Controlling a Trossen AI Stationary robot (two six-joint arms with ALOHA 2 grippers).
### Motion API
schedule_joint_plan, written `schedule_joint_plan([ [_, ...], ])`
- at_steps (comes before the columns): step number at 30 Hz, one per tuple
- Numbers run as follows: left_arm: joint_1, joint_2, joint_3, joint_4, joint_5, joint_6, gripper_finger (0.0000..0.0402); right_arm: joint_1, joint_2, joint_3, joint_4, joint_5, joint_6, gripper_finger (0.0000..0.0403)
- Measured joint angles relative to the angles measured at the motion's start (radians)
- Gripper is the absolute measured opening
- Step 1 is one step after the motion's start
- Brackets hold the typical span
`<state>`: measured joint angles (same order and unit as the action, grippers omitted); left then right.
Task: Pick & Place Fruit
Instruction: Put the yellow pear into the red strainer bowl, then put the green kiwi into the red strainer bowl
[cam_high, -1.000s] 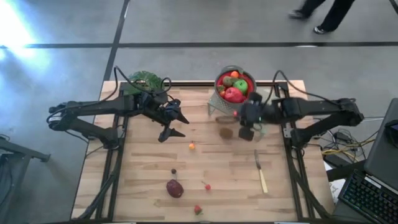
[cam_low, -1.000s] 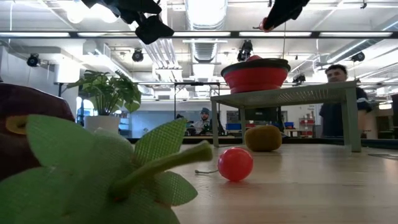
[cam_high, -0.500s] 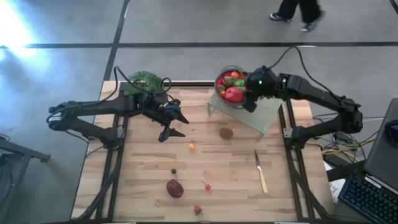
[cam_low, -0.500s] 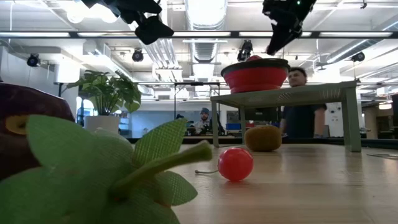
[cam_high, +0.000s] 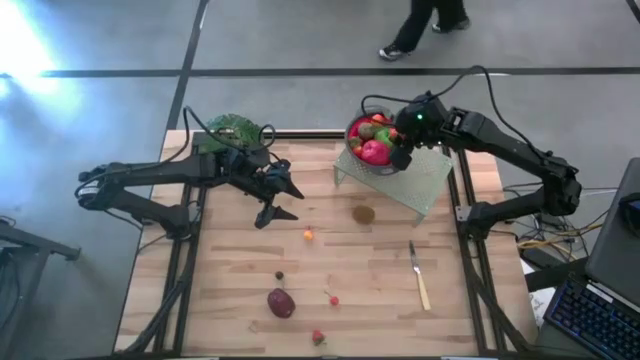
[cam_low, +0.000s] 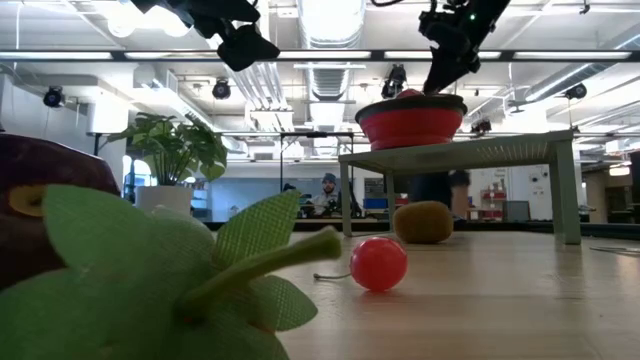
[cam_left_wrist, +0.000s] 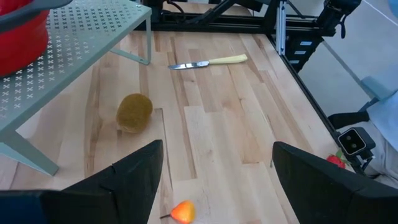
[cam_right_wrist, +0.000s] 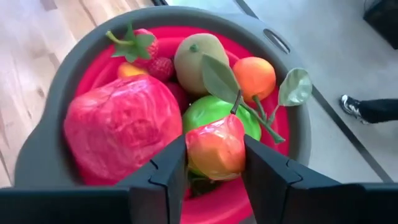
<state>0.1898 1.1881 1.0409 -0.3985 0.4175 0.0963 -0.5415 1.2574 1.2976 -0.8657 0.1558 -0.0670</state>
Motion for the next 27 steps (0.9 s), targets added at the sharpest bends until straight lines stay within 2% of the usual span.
schedule_joint_plan([
  [16, 0.000, 0.000, 0.000, 0.001, 0.000, 0.001, 0.0308, 0.000, 0.027, -0.002, -0.014, 0.001, -0.021, 0.0189],
  [20, 0.000, 0.000, 0.000, 0.001, 0.000, 0.001, 0.0308, 0.000, 0.027, 0.007, -0.018, -0.004, -0.022, 0.0219],
  [24, -0.001, 0.000, 0.000, 0.001, 0.000, 0.001, 0.0308, 0.000, 0.025, 0.034, -0.027, -0.093, -0.007, 0.0260],
  [27, -0.001, 0.000, 0.000, 0.000, 0.000, 0.001, 0.0308, 0.003, 0.025, 0.067, -0.042, -0.115, 0.048, 0.0289],
])
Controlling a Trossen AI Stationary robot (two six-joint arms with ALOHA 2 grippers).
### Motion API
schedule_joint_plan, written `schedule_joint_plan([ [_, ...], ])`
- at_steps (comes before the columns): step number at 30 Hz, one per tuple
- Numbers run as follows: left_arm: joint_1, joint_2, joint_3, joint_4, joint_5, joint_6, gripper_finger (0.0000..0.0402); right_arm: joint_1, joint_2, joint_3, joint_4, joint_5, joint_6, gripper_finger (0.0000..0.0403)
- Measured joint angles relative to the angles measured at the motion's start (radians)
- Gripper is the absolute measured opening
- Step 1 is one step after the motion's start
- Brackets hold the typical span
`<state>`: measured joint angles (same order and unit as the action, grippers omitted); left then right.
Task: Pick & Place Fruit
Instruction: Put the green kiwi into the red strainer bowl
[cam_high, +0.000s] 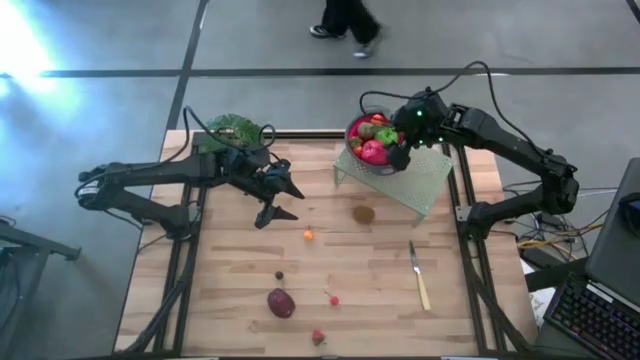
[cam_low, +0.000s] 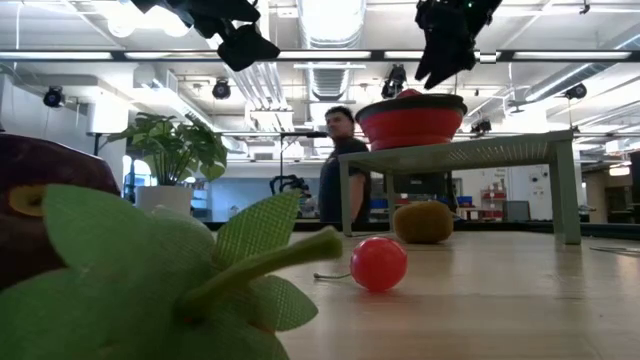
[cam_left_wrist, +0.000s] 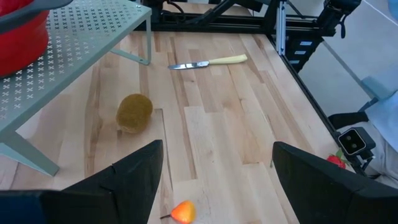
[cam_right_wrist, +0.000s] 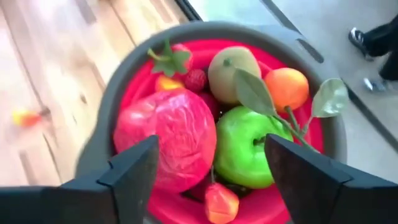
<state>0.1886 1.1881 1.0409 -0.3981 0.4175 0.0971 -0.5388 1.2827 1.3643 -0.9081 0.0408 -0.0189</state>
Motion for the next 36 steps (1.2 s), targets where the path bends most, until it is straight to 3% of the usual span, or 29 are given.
schedule_joint_plan([
  [7, 0.000, 0.000, 0.000, 0.000, 0.000, 0.000, 0.0308, 0.051, -0.002, 0.083, -0.089, 0.001, 0.014, 0.0333],
  [15, 0.000, 0.000, 0.000, 0.001, 0.000, -0.024, 0.0308, 0.173, -0.003, 0.130, -0.100, 0.033, 0.020, 0.0354],
  [21, 0.000, 0.000, 0.000, 0.001, 0.000, -0.027, 0.0308, 0.301, -0.002, 0.132, -0.110, 0.148, 0.027, 0.0338],
  [29, 0.000, 0.000, 0.000, 0.001, 0.000, -0.026, 0.0308, 0.435, -0.006, 0.129, -0.115, 0.190, 0.089, 0.0310],
  [36, 0.000, 0.000, 0.000, 0.001, 0.000, -0.023, 0.0308, 0.582, -0.006, 0.083, -0.117, 0.352, 0.155, 0.0290],
])
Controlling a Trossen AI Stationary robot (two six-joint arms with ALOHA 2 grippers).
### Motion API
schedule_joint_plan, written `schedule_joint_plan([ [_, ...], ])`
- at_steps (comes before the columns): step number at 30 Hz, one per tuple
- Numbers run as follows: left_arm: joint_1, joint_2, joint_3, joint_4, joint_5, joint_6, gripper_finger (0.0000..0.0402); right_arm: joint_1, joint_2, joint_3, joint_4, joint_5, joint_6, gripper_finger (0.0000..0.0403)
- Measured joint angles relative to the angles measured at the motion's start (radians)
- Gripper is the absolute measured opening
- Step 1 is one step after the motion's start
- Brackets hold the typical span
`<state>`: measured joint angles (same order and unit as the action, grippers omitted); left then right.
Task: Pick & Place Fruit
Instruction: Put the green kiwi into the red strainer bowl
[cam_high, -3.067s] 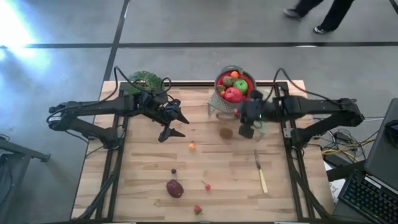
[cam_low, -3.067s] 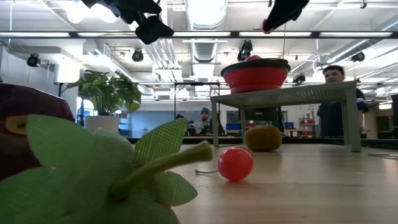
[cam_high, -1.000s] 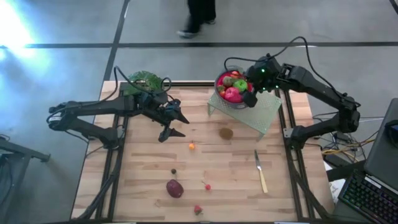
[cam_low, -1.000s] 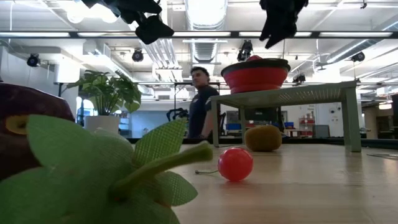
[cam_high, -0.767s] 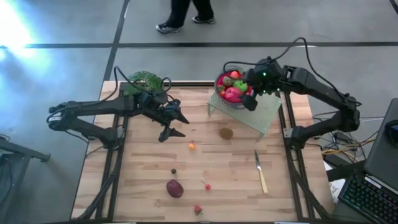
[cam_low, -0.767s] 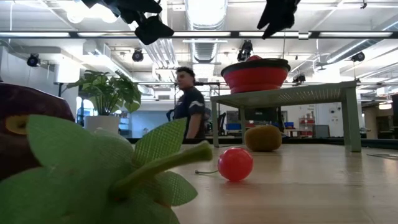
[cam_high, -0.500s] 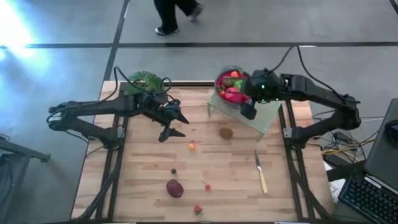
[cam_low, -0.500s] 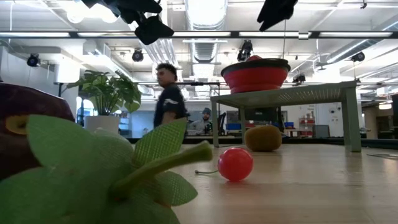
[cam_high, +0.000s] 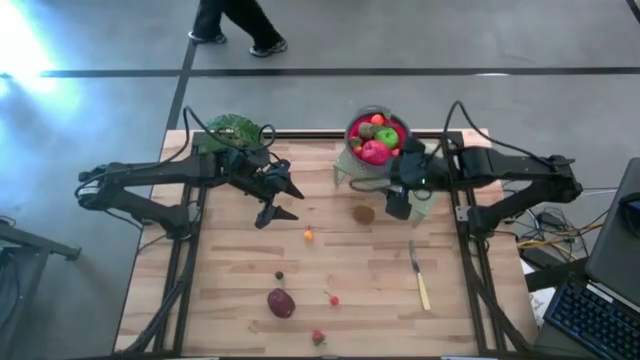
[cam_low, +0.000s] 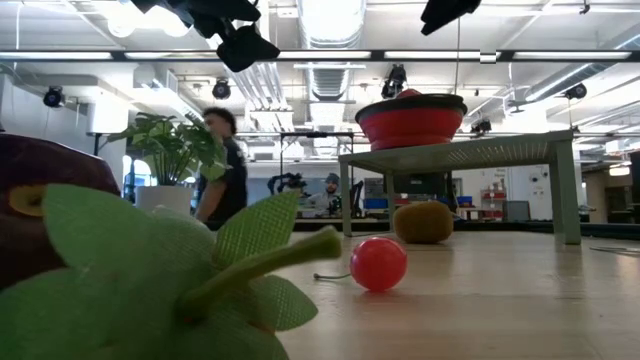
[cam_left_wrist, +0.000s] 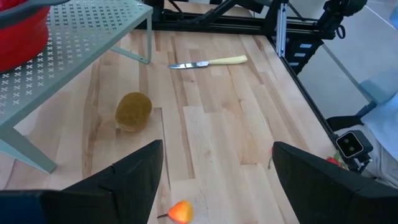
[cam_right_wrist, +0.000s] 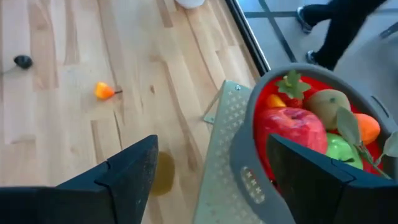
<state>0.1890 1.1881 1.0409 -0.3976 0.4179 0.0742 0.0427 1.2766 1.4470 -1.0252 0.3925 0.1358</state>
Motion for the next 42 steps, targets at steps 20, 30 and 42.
schedule_joint_plan([
  [20, 0.000, 0.000, 0.000, -0.004, 0.000, 0.033, 0.0308, 0.180, 0.251, -0.146, 0.195, 0.127, -0.022, 0.0248],
  [30, 0.000, 0.000, 0.000, -0.007, 0.000, 0.033, 0.0308, 0.146, 0.422, -0.082, 0.154, 0.066, -0.089, 0.0277],
  [42, 0.000, 0.000, 0.000, -0.008, -0.001, 0.032, 0.0308, 0.053, 0.500, -0.065, 0.108, 0.017, -0.091, 0.0336],
])
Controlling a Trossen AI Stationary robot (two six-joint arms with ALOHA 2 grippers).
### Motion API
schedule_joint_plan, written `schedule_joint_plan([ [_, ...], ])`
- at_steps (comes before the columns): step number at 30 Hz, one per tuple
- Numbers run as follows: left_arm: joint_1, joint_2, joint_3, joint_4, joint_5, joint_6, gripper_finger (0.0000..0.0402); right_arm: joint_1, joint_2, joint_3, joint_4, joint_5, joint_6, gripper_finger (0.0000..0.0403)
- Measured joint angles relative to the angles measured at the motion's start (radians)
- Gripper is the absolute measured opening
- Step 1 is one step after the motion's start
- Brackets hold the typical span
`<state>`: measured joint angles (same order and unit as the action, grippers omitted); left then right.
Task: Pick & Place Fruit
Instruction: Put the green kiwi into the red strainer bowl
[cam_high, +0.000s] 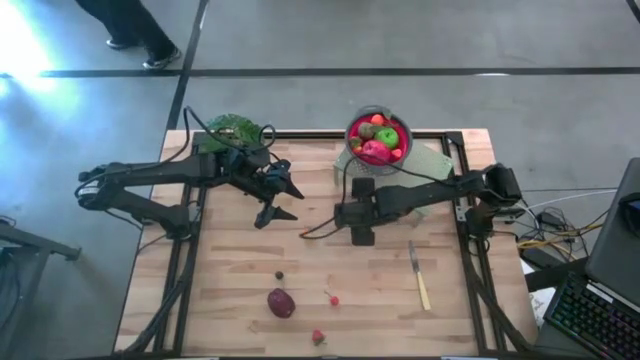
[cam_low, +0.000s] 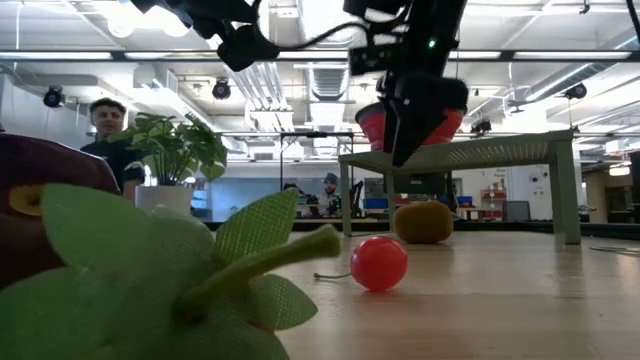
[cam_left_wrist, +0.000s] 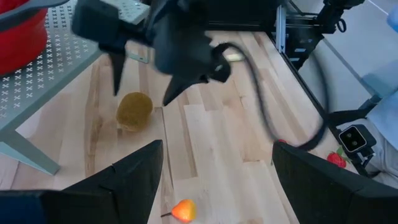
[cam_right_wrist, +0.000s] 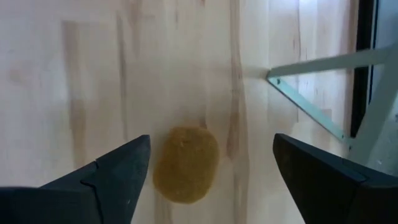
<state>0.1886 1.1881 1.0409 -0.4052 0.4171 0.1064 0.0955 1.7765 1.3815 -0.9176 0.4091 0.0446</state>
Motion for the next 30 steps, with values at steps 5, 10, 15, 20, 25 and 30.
schedule_joint_plan([
  [5, 0.000, 0.000, 0.000, 0.000, 0.000, -0.002, 0.0308, -0.032, 0.033, 0.000, -0.011, -0.085, 0.011, 0.0349],
  [10, 0.000, 0.000, 0.000, -0.003, 0.000, -0.004, 0.0308, -0.033, 0.067, -0.001, -0.035, -0.129, 0.042, 0.0353],
  [15, 0.000, 0.000, 0.000, -0.002, 0.000, -0.004, 0.0308, -0.031, 0.095, -0.007, -0.072, -0.131, 0.115, 0.0342],
  [20, 0.000, 0.000, 0.000, -0.002, 0.000, -0.004, 0.0308, -0.030, 0.120, -0.016, -0.077, -0.130, 0.163, 0.0327],
  [25, 0.000, 0.000, 0.000, -0.007, 0.000, -0.004, 0.0308, -0.033, 0.162, -0.019, -0.071, -0.125, 0.182, 0.0318],
  [30, 0.000, 0.000, 0.000, -0.018, 0.000, -0.005, 0.0308, -0.032, 0.212, -0.018, -0.080, -0.110, 0.181, 0.0323],
])
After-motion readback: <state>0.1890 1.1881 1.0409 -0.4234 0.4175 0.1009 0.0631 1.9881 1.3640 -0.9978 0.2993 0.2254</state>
